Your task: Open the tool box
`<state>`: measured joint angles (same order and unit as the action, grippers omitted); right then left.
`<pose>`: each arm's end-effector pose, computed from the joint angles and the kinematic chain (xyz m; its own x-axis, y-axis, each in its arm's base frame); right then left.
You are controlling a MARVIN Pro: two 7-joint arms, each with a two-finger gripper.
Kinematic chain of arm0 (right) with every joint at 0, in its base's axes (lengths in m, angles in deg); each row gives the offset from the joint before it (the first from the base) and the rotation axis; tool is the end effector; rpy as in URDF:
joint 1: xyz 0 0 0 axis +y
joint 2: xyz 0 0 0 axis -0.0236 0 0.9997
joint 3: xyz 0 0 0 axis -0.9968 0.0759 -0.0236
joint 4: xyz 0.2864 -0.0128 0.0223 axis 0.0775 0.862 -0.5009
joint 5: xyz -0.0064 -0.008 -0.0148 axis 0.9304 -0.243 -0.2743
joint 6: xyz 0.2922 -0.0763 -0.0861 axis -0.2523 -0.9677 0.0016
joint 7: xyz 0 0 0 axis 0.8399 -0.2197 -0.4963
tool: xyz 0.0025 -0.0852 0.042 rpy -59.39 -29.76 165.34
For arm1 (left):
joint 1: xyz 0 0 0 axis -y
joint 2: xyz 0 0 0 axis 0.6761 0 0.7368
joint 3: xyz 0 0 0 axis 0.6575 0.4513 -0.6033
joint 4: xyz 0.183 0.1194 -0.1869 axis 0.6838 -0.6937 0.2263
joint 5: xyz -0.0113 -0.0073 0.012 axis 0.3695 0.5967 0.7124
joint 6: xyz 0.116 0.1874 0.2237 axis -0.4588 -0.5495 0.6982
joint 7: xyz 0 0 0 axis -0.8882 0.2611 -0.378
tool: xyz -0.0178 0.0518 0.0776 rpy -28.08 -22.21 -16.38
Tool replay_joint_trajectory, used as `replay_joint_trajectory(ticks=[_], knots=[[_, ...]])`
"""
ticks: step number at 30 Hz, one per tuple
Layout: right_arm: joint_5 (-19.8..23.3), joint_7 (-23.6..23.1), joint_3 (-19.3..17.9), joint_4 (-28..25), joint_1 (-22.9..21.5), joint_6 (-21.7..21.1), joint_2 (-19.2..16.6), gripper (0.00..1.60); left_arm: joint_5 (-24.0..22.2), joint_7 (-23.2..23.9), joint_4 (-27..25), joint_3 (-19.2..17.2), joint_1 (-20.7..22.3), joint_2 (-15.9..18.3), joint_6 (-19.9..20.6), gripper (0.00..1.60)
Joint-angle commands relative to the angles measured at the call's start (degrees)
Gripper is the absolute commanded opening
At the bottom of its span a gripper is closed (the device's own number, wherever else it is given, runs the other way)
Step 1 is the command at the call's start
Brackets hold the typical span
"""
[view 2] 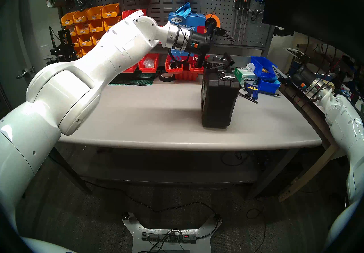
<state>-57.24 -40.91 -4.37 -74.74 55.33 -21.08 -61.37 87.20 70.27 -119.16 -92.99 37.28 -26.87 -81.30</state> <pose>0.4474 -0.3434 -0.0802 -0.5410 0.8410 -0.0106 -0.2305 -0.1361 0.9635 0.5725 -0.2239 0.0412 -0.9969 -0.0749 0.0227 -0.0425 0.2752 -0.9605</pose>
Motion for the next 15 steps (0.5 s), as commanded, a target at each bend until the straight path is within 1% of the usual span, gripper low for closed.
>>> replay_joint_trajectory(ticks=[1,7,15], knots=[[0.05,0.44,-0.44,-0.20,-0.39,-0.09,-0.47,1.60,0.61,3.22,0.29,2.65,0.83,1.13,0.09,1.60],[0.08,0.40,-0.43,-0.21,-0.39,-0.09,-0.46,1.60,1.43,4.12,-0.20,5.31,0.78,2.70,0.09,1.60],[0.10,0.39,-0.42,-0.21,-0.39,-0.09,-0.47,1.60,1.49,3.46,-0.43,7.72,1.47,3.51,0.09,1.60]])
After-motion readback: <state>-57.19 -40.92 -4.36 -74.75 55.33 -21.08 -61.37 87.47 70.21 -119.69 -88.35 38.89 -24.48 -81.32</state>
